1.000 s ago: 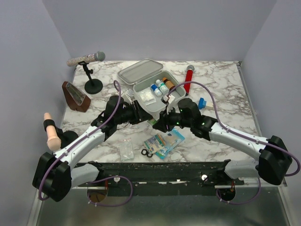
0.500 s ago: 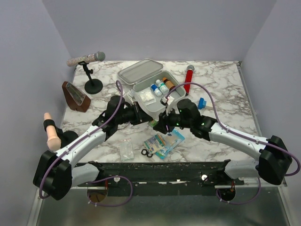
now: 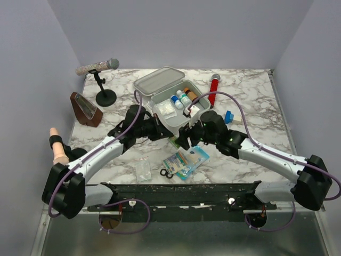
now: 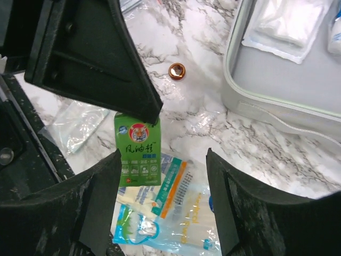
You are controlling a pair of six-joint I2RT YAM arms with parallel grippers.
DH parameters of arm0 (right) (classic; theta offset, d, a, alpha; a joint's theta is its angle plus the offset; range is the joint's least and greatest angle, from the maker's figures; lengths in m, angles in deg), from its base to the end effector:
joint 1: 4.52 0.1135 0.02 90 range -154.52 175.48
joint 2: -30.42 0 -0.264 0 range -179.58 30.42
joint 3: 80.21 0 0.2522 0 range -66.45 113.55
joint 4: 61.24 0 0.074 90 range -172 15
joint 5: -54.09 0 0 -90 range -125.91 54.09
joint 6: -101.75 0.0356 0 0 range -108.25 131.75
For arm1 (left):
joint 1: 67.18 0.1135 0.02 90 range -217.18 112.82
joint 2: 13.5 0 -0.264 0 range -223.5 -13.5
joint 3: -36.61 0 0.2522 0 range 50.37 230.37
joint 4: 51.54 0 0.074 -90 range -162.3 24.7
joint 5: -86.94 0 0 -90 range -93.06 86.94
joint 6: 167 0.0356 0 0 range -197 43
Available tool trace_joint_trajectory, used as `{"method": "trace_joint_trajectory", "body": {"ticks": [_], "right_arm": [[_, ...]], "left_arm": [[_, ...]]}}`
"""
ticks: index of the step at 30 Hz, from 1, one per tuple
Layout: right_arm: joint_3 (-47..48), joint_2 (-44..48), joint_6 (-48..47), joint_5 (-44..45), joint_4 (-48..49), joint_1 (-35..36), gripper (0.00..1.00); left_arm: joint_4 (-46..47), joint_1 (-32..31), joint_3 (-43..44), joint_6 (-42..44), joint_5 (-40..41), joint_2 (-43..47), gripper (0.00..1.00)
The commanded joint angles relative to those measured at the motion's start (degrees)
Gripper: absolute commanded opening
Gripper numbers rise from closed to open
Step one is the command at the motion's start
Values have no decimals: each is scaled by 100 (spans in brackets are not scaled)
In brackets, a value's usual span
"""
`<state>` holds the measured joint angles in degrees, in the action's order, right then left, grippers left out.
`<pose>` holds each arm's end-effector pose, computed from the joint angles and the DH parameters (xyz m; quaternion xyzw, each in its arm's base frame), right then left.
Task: Organize the medicine kit
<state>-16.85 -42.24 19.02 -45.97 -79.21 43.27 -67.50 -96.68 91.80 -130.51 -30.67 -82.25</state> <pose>0.1883 0.2169 0.2748 -0.3374 0.7822 0.3060 0.4252 0.2193 -0.1430 0.2484 -0.0570 0.8456 -0.4785 0.2297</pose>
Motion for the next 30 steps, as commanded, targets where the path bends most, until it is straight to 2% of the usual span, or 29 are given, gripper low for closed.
{"method": "trace_joint_trajectory", "body": {"ticks": [1,8,15,22,30], "right_arm": [[409,60,-489,908,-501,239,73],[743,-186,-876,2069,-757,713,77],[1060,-678,-1034,3299,-950,943,76],[1297,-1127,-1219,3380,-854,1013,75],[1297,-1048,-1105,3572,-713,1074,75]], "left_arm": [[-1000,-39,882,-142,458,-445,0],[-2240,-39,1964,-1,995,-1096,0],[-2470,-39,2290,-54,1004,-1264,0],[-2514,-39,2405,-71,960,-1290,0],[-2470,-39,2387,-36,1021,-1351,0]]}}
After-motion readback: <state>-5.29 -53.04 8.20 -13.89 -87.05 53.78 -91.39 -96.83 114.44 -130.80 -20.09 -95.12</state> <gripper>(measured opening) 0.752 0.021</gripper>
